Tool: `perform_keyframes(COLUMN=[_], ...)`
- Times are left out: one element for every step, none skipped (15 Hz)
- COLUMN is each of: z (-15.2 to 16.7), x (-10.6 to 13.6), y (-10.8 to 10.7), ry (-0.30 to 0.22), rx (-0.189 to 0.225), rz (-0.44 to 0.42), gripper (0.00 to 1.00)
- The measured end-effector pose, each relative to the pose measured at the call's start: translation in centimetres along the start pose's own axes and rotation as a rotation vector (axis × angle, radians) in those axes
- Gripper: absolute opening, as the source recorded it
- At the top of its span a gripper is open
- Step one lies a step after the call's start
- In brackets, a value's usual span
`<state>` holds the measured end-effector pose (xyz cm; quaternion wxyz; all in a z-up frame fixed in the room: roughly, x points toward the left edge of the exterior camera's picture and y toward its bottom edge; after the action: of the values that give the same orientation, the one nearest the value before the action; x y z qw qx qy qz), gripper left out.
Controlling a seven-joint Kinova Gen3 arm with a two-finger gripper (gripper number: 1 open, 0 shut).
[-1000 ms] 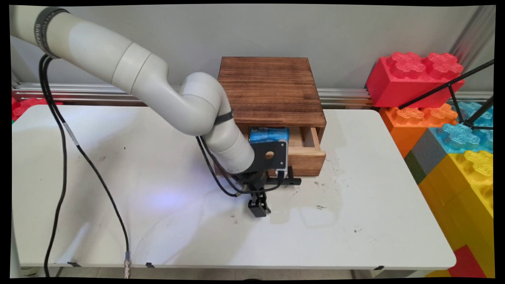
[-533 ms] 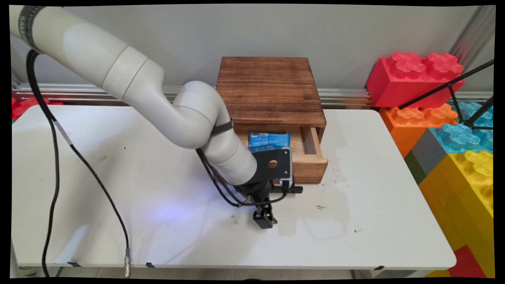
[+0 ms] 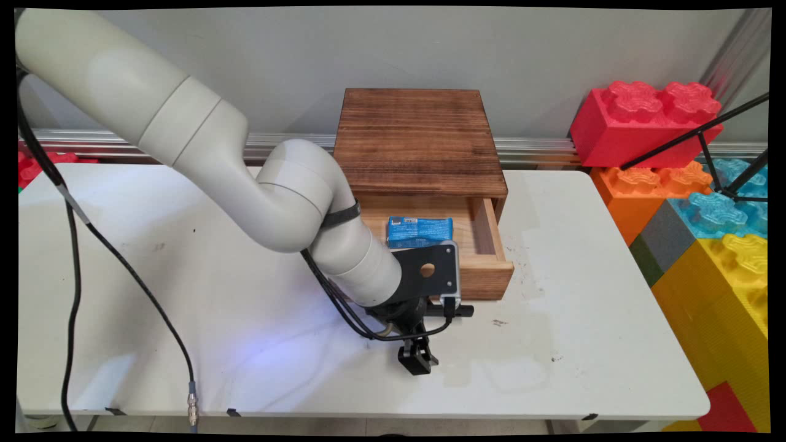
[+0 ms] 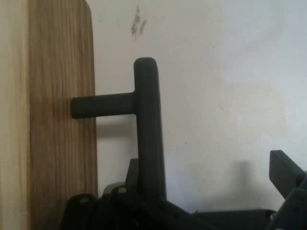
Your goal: Open the drawer
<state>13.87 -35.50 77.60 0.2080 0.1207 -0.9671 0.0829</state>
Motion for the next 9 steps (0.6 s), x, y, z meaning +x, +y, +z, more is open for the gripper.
perform_keyframes(z=[-0.1,-0.2,-0.3,-0.5,-0.7,-0.9,-1.2,-1.4,-1.6], x=[0.0,0.0,0.0,0.0,0.0,-0.2,-0.3,-0.4,-0.6], y=[0.2,0.4,0.5,0.7,0.9,1.1,1.3,1.5,1.7], ry=[0.002,0.004,0.006,0.008,0.009,0.01,0.01,0.009,0.009], rx=[-0.001,-0.002,-0.003,-0.005,-0.008,-0.011,-0.013,-0.016,-0.019], rz=[-0.003,-0.007,-0.01,-0.013,-0.015,-0.017,-0.02,-0.022,-0.023], gripper=[1.0,1.0,1.0,1.0,1.0,1.0,1.0,1.0,1.0])
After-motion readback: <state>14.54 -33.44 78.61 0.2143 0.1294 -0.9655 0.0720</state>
